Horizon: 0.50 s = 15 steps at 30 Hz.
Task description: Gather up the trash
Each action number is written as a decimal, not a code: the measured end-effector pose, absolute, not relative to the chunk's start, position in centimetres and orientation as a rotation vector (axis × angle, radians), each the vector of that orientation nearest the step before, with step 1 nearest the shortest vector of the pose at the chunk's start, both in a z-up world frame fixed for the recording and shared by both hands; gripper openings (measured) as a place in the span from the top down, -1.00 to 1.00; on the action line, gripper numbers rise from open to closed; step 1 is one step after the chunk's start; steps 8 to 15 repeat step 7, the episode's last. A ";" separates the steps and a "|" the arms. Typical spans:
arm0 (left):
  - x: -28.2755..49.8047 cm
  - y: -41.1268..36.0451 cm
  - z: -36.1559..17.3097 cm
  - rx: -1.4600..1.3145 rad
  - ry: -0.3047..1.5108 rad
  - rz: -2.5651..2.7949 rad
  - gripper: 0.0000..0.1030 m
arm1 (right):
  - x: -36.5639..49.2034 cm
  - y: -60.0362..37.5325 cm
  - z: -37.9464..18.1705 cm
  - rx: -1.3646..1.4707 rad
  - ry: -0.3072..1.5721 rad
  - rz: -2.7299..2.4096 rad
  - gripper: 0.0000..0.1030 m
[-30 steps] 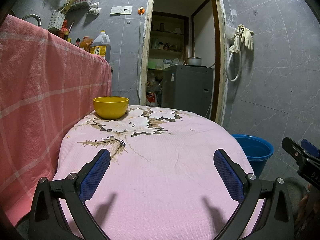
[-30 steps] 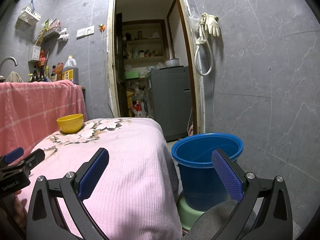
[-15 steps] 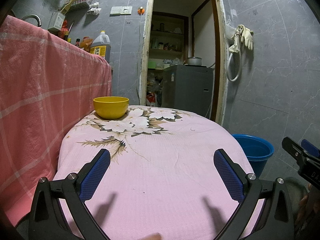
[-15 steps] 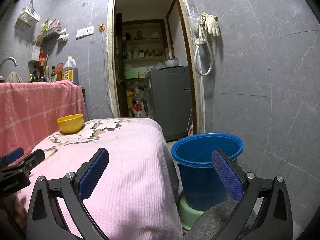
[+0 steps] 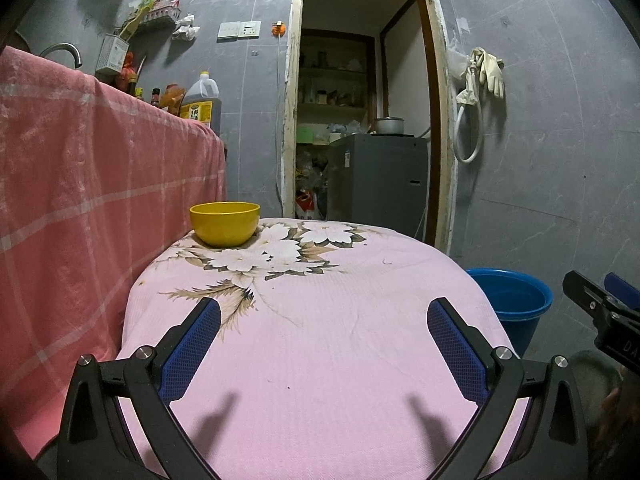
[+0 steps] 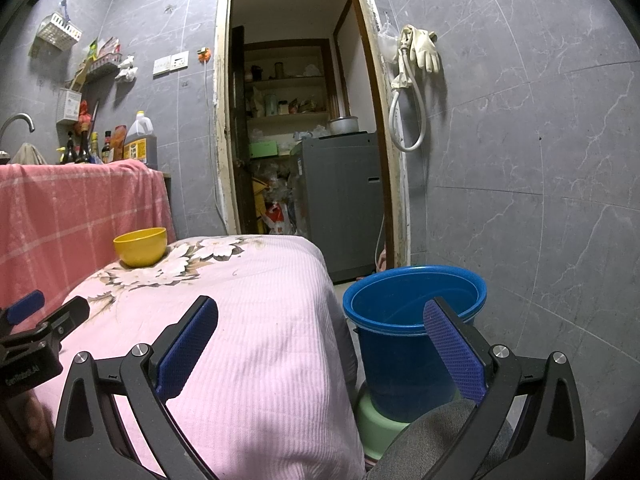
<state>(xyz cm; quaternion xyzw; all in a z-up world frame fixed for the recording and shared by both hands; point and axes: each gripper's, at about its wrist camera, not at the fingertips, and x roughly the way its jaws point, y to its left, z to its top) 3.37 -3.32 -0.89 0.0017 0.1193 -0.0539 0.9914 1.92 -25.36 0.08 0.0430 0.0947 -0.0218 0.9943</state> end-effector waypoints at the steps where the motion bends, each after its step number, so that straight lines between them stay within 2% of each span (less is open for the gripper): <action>1: 3.4 -3.3 -0.9 0.003 0.240 -0.109 -0.97 | 1.9 -25.3 0.1 0.086 0.190 -0.044 -1.00; 15: 3.4 -3.4 -0.9 0.006 0.241 -0.111 -0.97 | 1.9 -25.3 0.1 0.088 0.191 -0.044 -1.00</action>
